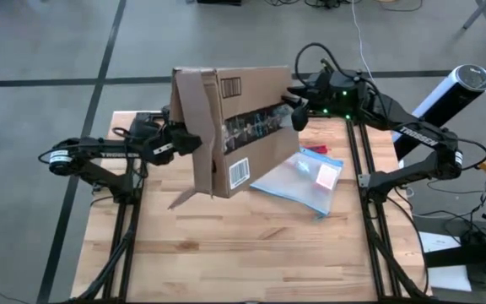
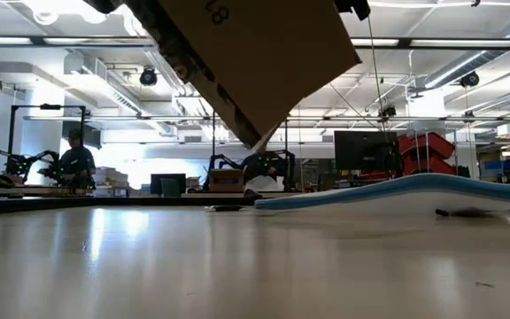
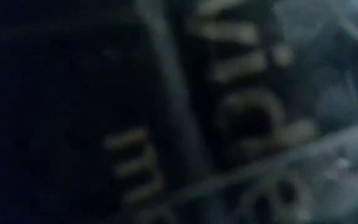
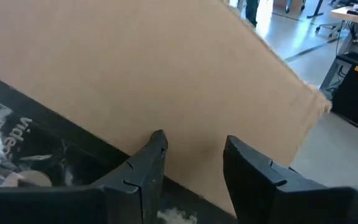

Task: Unpack boxes
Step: Remove the brown chocolate bar from the box, then open the blue transparent zip bag

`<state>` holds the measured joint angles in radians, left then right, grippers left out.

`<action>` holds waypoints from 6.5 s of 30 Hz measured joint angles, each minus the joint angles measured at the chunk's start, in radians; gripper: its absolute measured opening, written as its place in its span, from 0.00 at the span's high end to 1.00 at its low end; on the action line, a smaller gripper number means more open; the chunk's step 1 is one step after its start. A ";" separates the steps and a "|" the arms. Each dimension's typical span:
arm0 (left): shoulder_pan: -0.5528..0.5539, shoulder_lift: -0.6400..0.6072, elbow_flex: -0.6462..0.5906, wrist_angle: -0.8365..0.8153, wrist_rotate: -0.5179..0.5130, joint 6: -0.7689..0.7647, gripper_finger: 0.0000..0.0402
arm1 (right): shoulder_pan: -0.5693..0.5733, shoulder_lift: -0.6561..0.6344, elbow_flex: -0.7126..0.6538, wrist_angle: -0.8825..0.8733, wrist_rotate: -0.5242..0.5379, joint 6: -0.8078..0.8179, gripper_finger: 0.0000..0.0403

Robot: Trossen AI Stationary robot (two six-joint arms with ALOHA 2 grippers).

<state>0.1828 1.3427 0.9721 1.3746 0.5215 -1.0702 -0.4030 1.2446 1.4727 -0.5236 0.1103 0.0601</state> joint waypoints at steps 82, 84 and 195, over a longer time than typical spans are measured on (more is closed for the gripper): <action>-0.117 -0.066 0.214 -2.261 -0.307 0.852 0.35 | -0.010 0.043 -0.016 -0.212 -0.036 -0.053 0.62; -0.117 -0.032 0.254 -2.215 -0.358 0.890 0.35 | -0.009 0.035 -0.016 -0.236 -0.038 -0.048 0.64; 0.215 0.465 1.197 -2.552 -0.610 1.155 1.00 | 0.465 0.160 -0.019 -0.271 0.156 0.077 0.57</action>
<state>0.3978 1.8072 2.1689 -1.1777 -0.0883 0.0850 0.0615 1.4049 1.4536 -0.7945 0.2660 0.1376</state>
